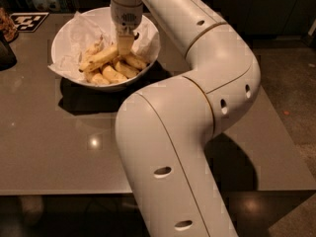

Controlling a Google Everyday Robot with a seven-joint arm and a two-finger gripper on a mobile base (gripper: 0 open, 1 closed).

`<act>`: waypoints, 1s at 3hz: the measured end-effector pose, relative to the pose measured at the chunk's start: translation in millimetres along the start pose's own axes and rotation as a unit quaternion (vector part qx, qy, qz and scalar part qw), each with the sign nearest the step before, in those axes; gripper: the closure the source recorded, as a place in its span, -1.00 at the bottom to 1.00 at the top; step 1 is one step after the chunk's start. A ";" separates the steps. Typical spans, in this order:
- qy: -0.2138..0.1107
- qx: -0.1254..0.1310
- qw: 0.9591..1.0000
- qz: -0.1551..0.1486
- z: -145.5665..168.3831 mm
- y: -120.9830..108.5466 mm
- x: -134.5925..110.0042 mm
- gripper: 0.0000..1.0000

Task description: Pick banana from white bowl

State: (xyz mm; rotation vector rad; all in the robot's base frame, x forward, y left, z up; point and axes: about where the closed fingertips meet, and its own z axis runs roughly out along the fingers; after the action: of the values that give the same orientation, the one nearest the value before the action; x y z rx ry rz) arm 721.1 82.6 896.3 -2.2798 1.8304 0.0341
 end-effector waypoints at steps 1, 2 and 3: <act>-0.004 0.011 1.000 0.000 4.6 -5.5 -1.9 1.00; -0.019 0.041 0.999 -0.001 -10.6 -7.4 -0.6 1.00; -0.049 0.096 0.994 -0.006 -44.2 1.3 2.9 1.00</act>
Offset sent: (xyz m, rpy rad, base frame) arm -0.0285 -0.0098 0.0286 0.1062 -0.1285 0.0012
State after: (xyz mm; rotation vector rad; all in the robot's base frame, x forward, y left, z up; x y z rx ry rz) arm 715.4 71.5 938.8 -2.1197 1.6917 -0.0297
